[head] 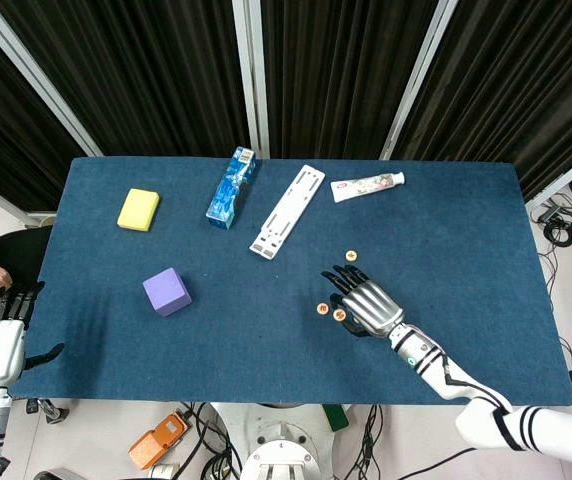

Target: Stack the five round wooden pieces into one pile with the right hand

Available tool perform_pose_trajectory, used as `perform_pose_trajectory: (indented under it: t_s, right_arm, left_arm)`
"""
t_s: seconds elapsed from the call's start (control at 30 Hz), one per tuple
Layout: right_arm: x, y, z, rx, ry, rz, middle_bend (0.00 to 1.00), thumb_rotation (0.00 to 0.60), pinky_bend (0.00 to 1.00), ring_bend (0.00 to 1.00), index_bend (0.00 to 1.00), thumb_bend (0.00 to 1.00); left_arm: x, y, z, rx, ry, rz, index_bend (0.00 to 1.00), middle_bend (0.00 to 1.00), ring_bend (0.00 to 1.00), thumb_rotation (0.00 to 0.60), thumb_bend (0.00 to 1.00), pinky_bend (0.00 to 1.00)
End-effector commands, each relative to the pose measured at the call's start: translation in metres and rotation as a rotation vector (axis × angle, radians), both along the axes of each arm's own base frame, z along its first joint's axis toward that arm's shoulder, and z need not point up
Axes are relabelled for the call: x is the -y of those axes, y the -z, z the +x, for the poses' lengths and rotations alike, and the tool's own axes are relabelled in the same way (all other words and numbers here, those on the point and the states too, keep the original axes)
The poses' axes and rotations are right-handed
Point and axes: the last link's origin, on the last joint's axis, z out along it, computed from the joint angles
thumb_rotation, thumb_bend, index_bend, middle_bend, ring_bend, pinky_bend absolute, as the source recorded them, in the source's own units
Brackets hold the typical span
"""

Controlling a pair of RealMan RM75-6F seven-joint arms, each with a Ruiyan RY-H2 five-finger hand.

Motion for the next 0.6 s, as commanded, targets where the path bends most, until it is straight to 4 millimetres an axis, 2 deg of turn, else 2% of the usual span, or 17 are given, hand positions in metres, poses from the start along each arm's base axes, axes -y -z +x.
perform_pose_trajectory:
  t_s: [0.03,0.23,0.6]
  right_arm:
    - [0.008,0.01,0.007,-0.021,-0.002,0.006,0.13,0.6,0.14,0.02,0.54,0.54]
    - [0.016,0.024,0.013,-0.053,0.002,0.009,0.13,0.6,0.14,0.02,0.53,0.54]
    - [0.02,0.03,0.014,-0.052,0.022,0.006,0.13,0.6,0.14,0.02,0.5,0.54]
  left_arm:
    - [0.0,0.0,-0.001,0.0,-0.004,-0.001,0.09,0.11,0.07,0.6,0.03,0.02]
    - [0.002,0.0,-0.004,0.0,-0.014,-0.001,0.09,0.11,0.07,0.6,0.03,0.02]
    - [0.004,-0.001,-0.006,0.001,-0.019,0.002,0.09,0.11,0.07,0.6,0.03,0.02]
